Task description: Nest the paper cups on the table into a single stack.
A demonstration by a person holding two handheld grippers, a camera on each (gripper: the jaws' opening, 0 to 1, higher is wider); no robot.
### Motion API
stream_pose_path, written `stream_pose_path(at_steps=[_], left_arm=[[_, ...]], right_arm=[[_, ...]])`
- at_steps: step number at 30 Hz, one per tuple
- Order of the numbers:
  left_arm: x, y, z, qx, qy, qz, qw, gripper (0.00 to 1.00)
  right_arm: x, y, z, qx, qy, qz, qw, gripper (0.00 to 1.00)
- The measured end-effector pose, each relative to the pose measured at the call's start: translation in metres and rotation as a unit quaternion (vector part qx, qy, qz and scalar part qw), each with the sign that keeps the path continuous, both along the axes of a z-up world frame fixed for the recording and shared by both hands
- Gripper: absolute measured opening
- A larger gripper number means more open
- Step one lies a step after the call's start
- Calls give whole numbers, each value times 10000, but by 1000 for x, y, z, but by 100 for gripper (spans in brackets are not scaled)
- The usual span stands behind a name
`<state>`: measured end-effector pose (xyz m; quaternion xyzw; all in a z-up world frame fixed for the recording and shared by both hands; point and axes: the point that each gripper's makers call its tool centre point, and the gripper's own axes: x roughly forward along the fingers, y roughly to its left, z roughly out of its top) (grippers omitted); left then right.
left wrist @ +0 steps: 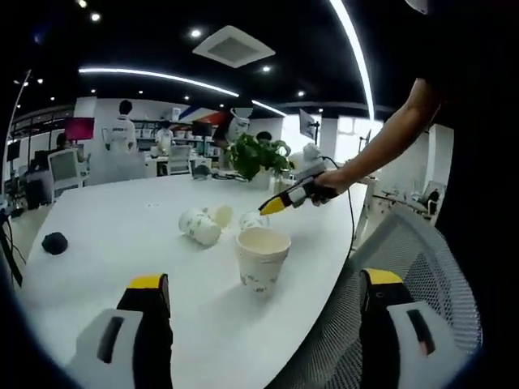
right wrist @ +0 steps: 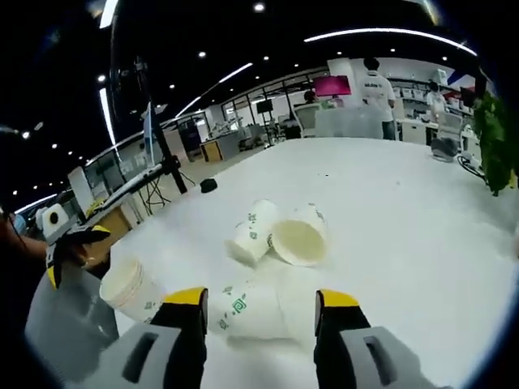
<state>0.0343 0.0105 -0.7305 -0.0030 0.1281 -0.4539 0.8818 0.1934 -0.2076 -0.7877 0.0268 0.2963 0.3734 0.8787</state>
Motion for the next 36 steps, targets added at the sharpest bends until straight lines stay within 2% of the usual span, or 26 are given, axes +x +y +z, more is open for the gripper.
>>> stream_pose_path(at_steps=[4, 8, 12, 14, 16, 17, 19, 25, 29, 36], left_arm=[[0, 0, -2, 65, -24, -9, 10000, 99], [1, 1, -4, 110, -24, 6, 9999, 99], [1, 3, -8, 210, 31, 31, 9998, 99], [1, 3, -8, 213, 18, 33, 9998, 99], [2, 3, -7, 183, 1, 51, 9998, 99], [2, 3, -6, 170, 4, 53, 9998, 99], [1, 3, -7, 150, 39, 37, 9999, 99], [1, 3, -10, 221, 93, -1, 9997, 98], [1, 3, -11, 239, 115, 1, 9996, 97], [0, 2, -12, 267, 123, -13, 9996, 97]], right_arm=[[2, 6, 3, 122, 37, -4, 9999, 48], [4, 9, 2, 165, 123, -8, 9998, 40], [8, 8, 2, 326, 210, -138, 9992, 40], [5, 10, 2, 391, 328, -146, 9986, 38], [-2, 13, -3, 546, 752, -187, 9955, 36], [0, 11, -6, 545, 799, -160, 9952, 34], [2, 8, -9, 519, 736, -113, 9959, 31], [-7, 11, -10, 748, 1034, -49, 9918, 24], [-9, 11, -12, 699, 1063, -51, 9919, 20], [-11, 15, -10, 979, 1218, -80, 9877, 13]])
